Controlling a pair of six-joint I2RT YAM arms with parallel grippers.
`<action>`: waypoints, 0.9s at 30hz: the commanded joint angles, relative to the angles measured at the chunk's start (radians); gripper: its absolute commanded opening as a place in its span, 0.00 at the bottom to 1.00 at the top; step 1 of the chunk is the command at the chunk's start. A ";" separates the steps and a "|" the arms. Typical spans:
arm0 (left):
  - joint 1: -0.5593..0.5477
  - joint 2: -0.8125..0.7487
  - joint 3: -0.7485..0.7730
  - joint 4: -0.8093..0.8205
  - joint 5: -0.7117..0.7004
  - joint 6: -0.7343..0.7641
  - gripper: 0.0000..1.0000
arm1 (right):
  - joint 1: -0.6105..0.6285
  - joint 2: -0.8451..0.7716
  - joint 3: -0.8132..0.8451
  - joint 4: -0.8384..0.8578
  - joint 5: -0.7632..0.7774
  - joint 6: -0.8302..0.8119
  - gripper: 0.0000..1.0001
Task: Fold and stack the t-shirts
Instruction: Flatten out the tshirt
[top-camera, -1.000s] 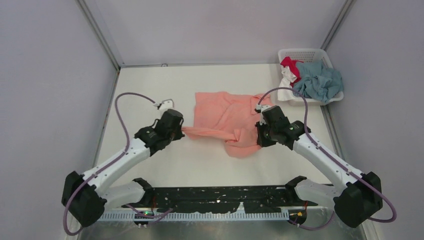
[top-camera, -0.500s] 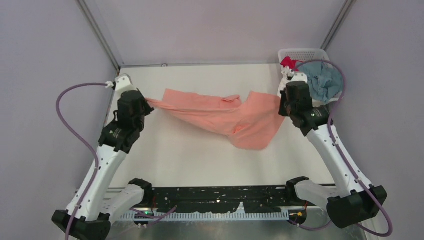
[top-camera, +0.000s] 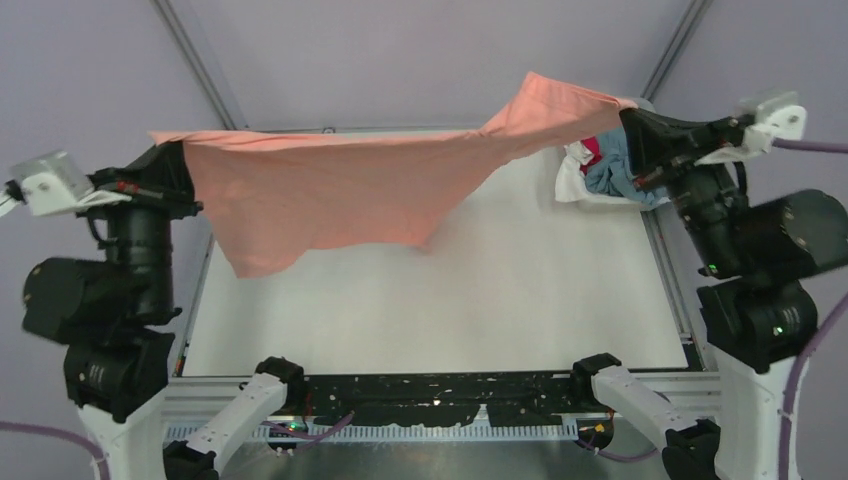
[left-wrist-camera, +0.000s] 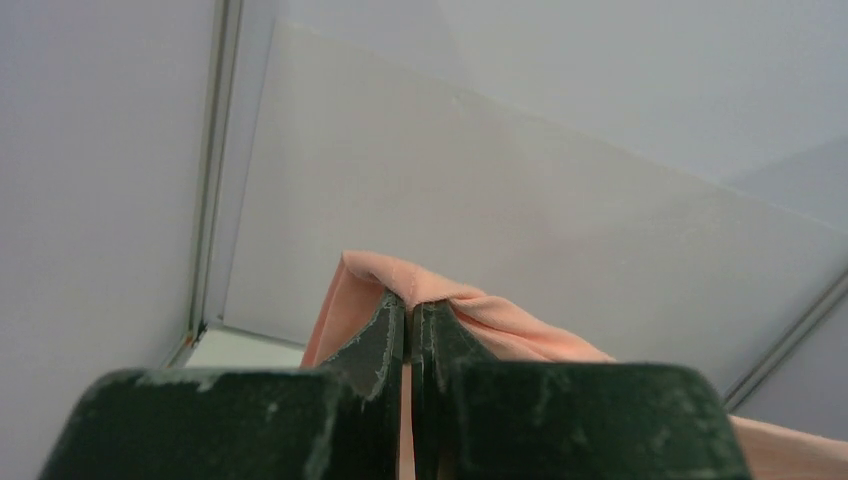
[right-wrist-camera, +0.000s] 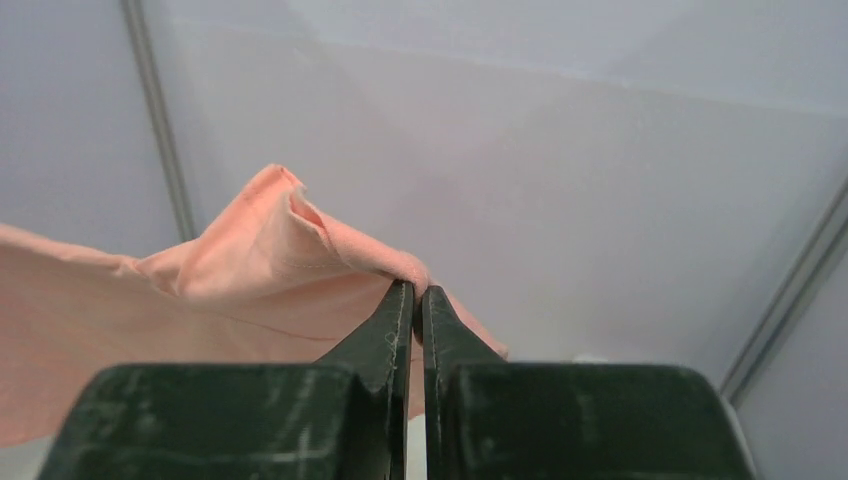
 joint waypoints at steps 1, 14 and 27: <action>0.007 -0.070 0.121 0.055 0.112 0.080 0.00 | -0.004 -0.034 0.169 0.067 -0.296 -0.086 0.06; 0.007 -0.100 0.231 -0.041 0.234 0.045 0.00 | -0.004 0.052 0.481 0.062 -0.210 -0.199 0.05; 0.018 0.388 -0.055 -0.044 -0.135 -0.020 0.00 | -0.004 0.341 0.046 0.288 0.130 -0.247 0.06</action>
